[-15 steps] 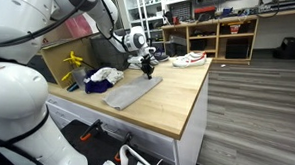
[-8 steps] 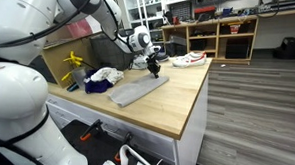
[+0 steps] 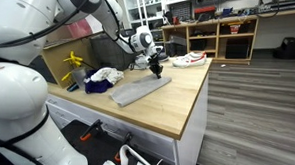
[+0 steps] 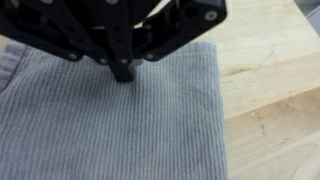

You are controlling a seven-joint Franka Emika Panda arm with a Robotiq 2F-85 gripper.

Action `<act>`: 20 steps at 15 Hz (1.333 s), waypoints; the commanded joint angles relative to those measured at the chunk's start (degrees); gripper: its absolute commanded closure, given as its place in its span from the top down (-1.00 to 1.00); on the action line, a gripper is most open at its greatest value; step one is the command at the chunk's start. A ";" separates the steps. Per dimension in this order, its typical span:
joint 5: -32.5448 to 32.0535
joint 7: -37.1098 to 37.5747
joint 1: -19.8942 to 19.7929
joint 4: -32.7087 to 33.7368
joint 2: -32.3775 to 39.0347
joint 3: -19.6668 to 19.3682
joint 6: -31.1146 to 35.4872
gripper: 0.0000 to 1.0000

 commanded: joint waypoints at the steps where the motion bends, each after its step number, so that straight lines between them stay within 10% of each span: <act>1: -2.65 1.84 -0.07 -7.24 -2.71 -2.14 1.22 -1.00; 20: -17.00 12.33 -0.55 -33.01 -16.28 -6.83 0.51 -1.00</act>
